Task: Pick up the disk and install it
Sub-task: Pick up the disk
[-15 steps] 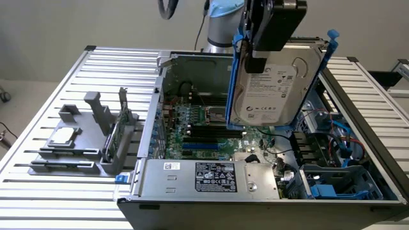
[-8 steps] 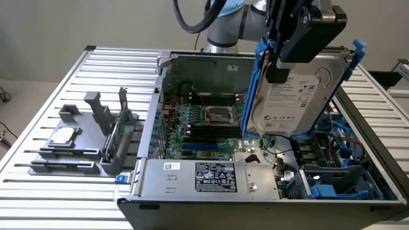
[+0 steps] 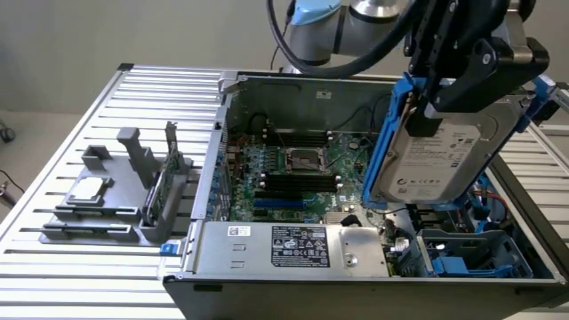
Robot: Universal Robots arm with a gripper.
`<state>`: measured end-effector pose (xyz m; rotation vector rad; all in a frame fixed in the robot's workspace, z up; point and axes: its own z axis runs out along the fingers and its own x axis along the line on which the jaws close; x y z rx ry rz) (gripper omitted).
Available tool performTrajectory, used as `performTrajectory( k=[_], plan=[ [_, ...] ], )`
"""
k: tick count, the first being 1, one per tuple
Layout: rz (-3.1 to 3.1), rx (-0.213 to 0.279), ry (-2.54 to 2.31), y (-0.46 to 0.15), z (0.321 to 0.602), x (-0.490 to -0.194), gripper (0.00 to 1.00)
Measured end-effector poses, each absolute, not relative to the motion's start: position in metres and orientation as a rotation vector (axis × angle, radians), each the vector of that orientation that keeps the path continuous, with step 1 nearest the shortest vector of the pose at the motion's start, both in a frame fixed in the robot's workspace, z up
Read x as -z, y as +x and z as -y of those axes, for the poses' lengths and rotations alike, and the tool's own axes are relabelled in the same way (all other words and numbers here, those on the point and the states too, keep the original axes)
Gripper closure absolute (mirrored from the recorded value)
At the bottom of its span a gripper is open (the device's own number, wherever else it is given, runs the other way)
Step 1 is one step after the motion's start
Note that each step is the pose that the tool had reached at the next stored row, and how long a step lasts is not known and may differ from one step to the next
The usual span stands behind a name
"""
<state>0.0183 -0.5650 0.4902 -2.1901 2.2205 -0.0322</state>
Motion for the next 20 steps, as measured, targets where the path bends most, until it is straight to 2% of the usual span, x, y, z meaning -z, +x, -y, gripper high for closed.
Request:
performTrajectory(
  k=[13,20],
  plan=[
    [-2.221,0.032,-2.190,0.063,0.594,-0.476,0.67],
    [-2.221,0.032,-2.191,0.093,0.600,-0.469,0.67]
  ],
)
